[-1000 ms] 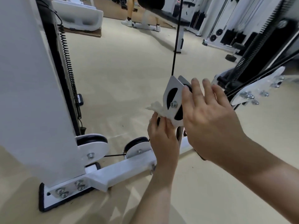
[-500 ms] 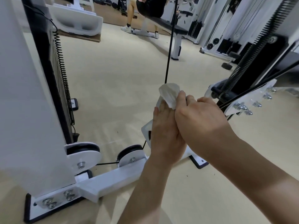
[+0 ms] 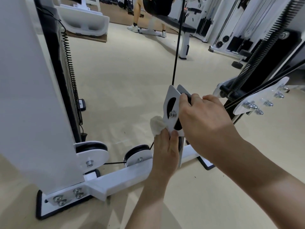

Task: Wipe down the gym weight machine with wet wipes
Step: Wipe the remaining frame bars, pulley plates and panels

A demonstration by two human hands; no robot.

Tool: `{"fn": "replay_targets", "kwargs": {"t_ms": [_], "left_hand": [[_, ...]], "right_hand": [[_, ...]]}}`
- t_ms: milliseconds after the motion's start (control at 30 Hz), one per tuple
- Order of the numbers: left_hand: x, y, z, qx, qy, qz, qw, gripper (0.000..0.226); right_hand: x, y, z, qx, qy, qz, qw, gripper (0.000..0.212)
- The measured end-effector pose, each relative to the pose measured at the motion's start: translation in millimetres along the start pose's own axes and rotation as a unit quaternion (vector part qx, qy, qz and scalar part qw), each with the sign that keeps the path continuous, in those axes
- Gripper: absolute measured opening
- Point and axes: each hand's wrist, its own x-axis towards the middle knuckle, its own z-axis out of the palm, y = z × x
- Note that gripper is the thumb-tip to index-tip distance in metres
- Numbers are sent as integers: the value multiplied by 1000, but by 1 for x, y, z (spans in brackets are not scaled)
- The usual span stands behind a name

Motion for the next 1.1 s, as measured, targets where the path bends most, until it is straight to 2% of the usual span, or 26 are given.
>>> {"fn": "replay_targets", "kwargs": {"t_ms": [100, 200, 300, 433, 500, 600, 733, 800, 867, 967, 1000, 1033, 1100], "left_hand": [[6, 27, 3, -122, 4, -25, 992, 30], [-19, 41, 1, -125, -5, -42, 991, 42], [-40, 45, 5, -144, -24, -94, 985, 37], [-40, 35, 8, -73, 18, -129, 989, 57], [-43, 29, 6, -36, 42, -135, 989, 46], [-45, 28, 6, 12, 56, -107, 993, 29], [-46, 35, 11, 8, 61, -43, 997, 26], [-37, 28, 19, 31, 40, -21, 998, 34], [-25, 22, 26, 100, 1, -52, 994, 40], [-7, -11, 25, 227, -55, 4, 972, 48], [0, -29, 24, 222, -73, 44, 971, 47], [6, -38, 17, 116, -89, 29, 989, 48], [15, -41, -2, -12, -72, 11, 997, 55]], "right_hand": [[3, -2, -1, 15, 6, 10, 1000, 39], [3, -1, -3, 27, 9, 17, 999, 38], [0, 3, -4, 17, -1, 13, 1000, 43], [1, 3, 0, 29, 10, -11, 999, 51], [-5, 0, 9, 11, 35, -9, 999, 57], [-18, 0, 37, -9, 141, 5, 990, 54], [-24, 6, 47, -5, 188, -13, 982, 49], [-26, 4, 48, -21, 199, -50, 978, 52], [-34, -2, 57, -23, 173, -75, 982, 59], [-41, -6, 86, -2, 141, -113, 983, 78], [-41, -4, 93, -14, 127, -120, 985, 78], [-40, -2, 100, -21, 118, -124, 985, 78], [-39, 2, 105, -42, 84, -135, 986, 79]]}}
